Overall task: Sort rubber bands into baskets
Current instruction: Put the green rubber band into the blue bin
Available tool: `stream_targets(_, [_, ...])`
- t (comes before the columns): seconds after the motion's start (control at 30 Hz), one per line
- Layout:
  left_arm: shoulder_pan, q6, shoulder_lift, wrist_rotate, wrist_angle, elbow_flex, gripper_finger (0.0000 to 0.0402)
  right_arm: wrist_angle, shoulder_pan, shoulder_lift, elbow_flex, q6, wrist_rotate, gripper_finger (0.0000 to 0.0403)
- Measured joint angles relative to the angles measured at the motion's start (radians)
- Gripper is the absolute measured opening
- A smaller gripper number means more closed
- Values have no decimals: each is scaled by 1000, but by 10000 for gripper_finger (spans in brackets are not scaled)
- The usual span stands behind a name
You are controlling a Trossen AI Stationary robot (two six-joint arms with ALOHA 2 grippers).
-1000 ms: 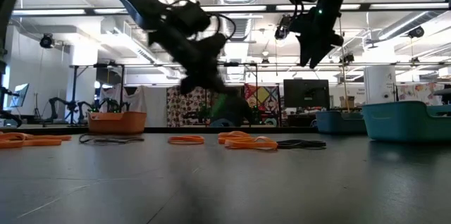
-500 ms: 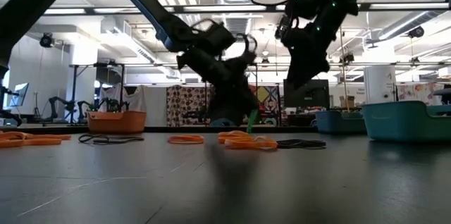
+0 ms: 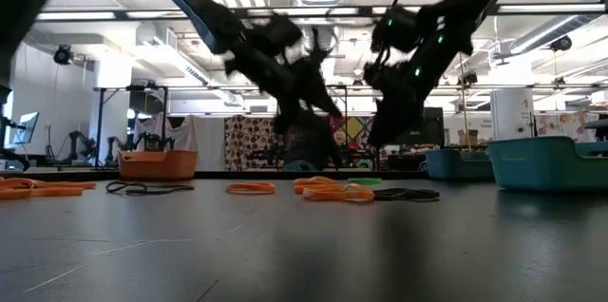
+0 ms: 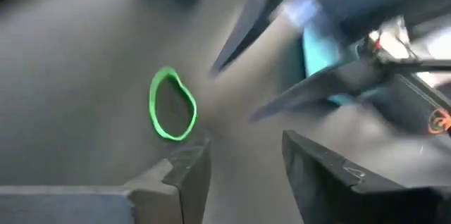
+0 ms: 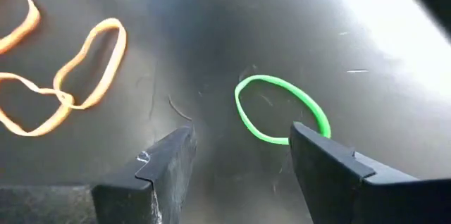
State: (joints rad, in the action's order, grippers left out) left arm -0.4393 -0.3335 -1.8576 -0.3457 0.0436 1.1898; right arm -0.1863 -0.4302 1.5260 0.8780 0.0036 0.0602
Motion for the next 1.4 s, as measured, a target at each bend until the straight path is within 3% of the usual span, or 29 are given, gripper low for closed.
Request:
stream_targets(0.13, [-2, 12, 206, 92, 107, -208, 162, 36, 0, 111, 28, -65, 79, 219])
stream_targets(0.37, [11, 35, 457, 217, 181, -465, 162, 6, -18, 236, 115, -139, 71, 207])
stream_targets(0.63, [24, -20, 646, 348, 215, -605, 153, -60, -55, 293, 134, -163, 75, 93])
stream_targets(0.8, [24, -34, 721, 349, 221, -644, 152, -79, -88, 297, 132, -205, 54, 17])
stream_targets(0.93, [24, -20, 747, 345, 187, -636, 152, -121, -99, 255, 142, -177, 40, 11])
stream_targets(1.13, [25, 24, 792, 328, 41, -596, 152, -388, -142, 108, 233, -195, -45, 9])
stream_targets(1.23, [24, 76, 808, 327, -96, -553, 152, -512, -224, 39, 254, -191, -72, 9])
stream_targets(1.4, [25, 161, 828, 274, -267, -460, 152, -517, -391, -52, 241, -58, -79, 9])
